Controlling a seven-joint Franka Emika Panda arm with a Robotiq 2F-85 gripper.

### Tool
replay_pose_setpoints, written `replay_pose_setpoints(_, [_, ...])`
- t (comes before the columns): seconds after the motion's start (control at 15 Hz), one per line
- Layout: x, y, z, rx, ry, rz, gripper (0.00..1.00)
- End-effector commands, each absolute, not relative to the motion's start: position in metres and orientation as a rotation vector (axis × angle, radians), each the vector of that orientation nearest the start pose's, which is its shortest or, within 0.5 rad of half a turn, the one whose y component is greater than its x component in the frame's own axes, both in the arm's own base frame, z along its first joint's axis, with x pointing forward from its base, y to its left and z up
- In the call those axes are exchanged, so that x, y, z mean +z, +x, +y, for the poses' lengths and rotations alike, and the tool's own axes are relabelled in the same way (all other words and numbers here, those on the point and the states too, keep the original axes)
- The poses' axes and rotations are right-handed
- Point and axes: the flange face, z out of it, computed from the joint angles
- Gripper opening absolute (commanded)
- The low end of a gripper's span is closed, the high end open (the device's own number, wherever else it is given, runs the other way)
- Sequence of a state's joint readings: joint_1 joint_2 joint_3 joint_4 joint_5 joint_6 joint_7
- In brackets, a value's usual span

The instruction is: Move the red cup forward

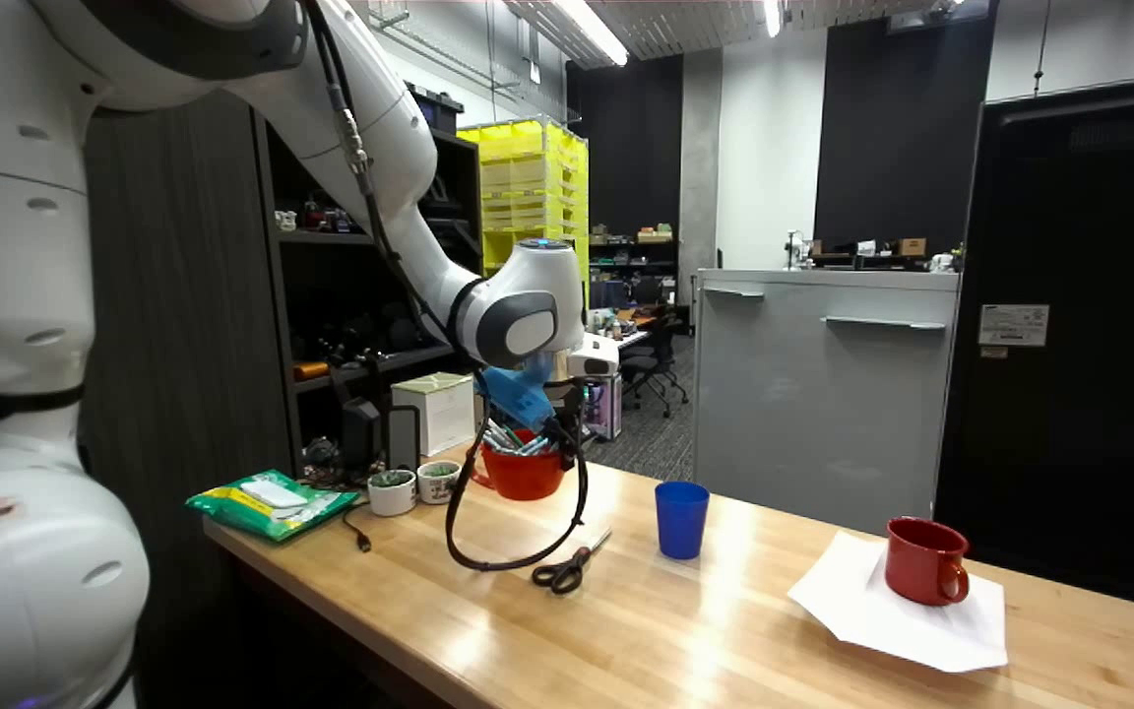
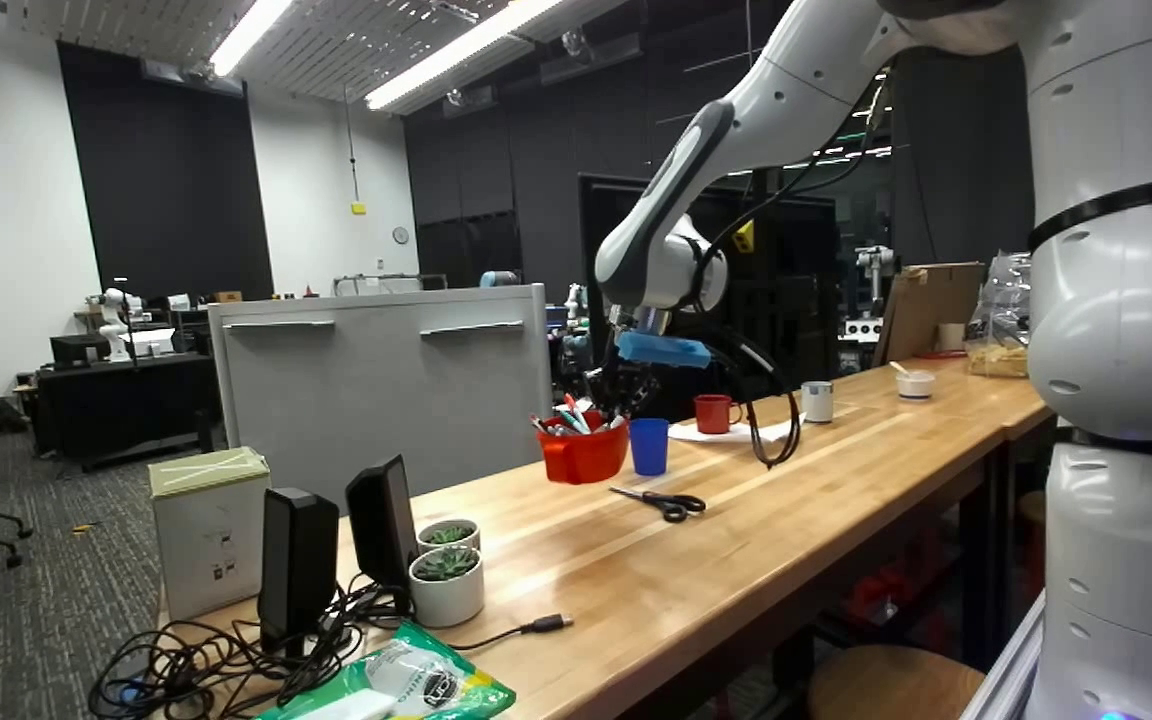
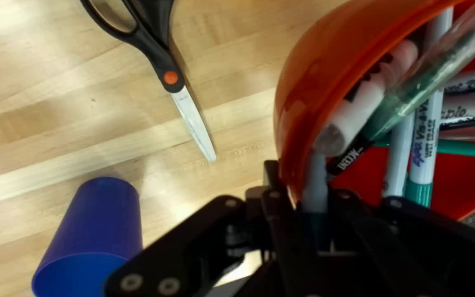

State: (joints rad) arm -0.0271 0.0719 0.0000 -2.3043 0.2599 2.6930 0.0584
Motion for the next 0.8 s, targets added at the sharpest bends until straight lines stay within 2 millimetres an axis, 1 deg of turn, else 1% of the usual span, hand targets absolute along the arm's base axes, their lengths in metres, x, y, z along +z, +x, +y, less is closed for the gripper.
replay_pose_setpoints(0.0, [0.358,0.535,-0.036,-0.455,-2.917,0.466,0.04])
replay_pose_setpoints(0.07, [0.358,0.532,-0.041,-0.457,-2.92,0.478,0.04])
replay_pose_setpoints(0.27, [0.358,0.52,-0.066,-0.468,-2.924,0.541,0.04])
replay_pose_setpoints(0.73, [0.356,0.475,-0.139,-0.491,-2.918,0.729,0.04])
